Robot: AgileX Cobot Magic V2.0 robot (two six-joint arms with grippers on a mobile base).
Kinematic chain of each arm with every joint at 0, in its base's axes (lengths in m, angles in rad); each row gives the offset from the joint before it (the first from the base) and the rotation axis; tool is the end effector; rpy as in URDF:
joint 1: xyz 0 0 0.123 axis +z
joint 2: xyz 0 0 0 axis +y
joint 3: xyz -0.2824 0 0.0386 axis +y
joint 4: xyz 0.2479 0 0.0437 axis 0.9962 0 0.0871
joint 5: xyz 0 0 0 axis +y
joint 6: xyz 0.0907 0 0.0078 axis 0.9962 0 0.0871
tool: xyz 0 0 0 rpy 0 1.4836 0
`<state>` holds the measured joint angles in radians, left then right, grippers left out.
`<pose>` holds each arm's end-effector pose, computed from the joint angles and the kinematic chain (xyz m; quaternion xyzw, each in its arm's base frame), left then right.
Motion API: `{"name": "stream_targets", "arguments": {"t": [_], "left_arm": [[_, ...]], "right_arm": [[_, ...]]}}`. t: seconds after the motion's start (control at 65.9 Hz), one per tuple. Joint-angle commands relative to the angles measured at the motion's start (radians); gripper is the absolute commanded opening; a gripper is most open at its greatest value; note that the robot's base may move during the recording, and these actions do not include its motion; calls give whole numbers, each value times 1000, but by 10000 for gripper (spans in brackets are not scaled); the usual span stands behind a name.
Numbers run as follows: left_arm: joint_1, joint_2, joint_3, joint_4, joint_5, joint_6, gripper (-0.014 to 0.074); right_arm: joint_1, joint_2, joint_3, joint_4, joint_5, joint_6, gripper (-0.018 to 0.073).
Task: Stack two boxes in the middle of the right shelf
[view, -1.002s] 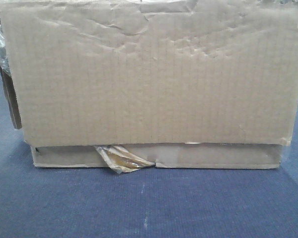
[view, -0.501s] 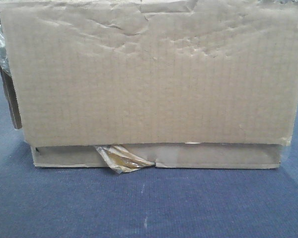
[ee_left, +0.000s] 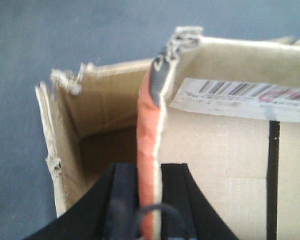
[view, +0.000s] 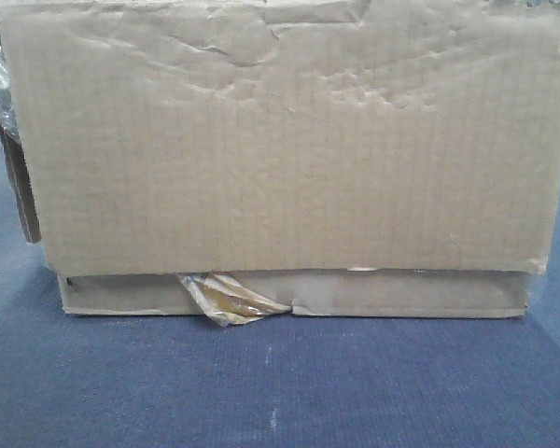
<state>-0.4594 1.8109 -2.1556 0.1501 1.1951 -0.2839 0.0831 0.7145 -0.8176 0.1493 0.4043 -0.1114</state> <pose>0.3538 -0.1609 0.4509 0.0783 0.9136 -0.0725 0.3923 0.1420 0.0172 0.3871 -0.0406 0.7761 0.0570 0.6267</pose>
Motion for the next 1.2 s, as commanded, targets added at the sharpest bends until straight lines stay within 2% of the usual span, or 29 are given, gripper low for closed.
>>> {"name": "stream_targets", "arguments": {"t": [0.0, 0.197, 0.425, 0.546, 0.698, 0.82, 1.017, 1.184], "left_arm": [[-6, 26, -8, -18, -7, -16, -111], [-6, 79, -8, -38, 9, -16, -111], [-6, 86, -8, -14, 9, -16, -96], [-6, 86, -8, -14, 9, -16, 57], [-6, 86, -8, -16, 11, -16, 411], [-6, 78, -12, -20, 26, -16, 597], [-6, -1, -14, -30, 26, -14, 599], [-4, -76, -14, 43, 26, 34, 599]], "right_arm": [[0, 2, -9, -8, -12, 1, 569], [0, 2, -9, -8, -12, 1, 569], [0, 2, -9, -8, -12, 1, 569], [0, 2, -9, -8, -14, 1, 569], [0, 2, -9, -8, -15, 1, 569], [0, 2, -9, -8, -15, 1, 569], [0, 2, -9, 10, -4, 1, 569], [0, 2, -29, 12, 34, 1, 569]]}}
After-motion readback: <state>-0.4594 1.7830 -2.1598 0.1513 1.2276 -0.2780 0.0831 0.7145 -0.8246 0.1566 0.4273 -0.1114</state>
